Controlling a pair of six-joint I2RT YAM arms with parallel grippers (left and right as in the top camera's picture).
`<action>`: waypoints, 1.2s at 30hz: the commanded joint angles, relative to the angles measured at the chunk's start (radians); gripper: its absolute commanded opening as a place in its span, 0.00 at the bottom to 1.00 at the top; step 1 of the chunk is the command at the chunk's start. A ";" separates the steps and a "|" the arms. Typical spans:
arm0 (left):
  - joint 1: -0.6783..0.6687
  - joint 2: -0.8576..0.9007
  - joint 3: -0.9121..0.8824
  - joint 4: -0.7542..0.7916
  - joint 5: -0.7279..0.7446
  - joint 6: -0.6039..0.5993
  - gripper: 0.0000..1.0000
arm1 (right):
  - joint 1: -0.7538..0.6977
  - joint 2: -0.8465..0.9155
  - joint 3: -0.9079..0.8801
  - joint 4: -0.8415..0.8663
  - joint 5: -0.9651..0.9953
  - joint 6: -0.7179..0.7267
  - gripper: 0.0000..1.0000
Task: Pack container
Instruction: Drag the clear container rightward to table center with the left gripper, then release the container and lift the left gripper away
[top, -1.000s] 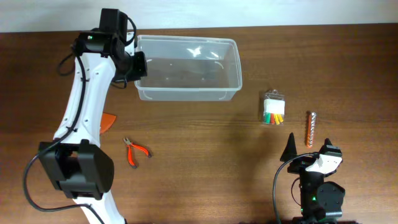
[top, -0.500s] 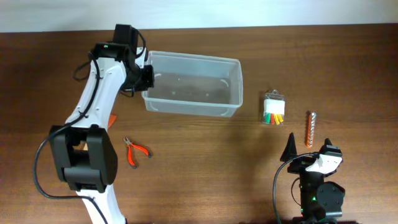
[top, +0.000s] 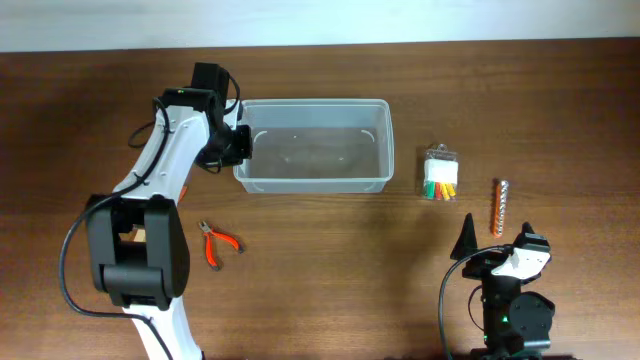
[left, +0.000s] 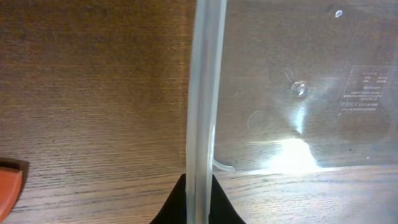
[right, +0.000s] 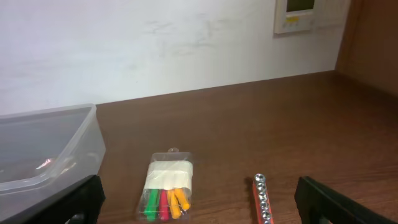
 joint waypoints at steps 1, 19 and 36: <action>-0.006 -0.003 -0.006 0.002 0.018 -0.017 0.02 | -0.005 -0.007 -0.010 -0.001 -0.002 -0.003 0.99; -0.002 -0.004 0.143 -0.011 0.018 -0.023 0.42 | -0.004 -0.007 -0.010 -0.001 -0.002 -0.003 0.99; 0.142 -0.133 0.534 -0.382 -0.255 0.126 0.66 | -0.005 -0.007 -0.010 -0.001 -0.002 -0.003 0.99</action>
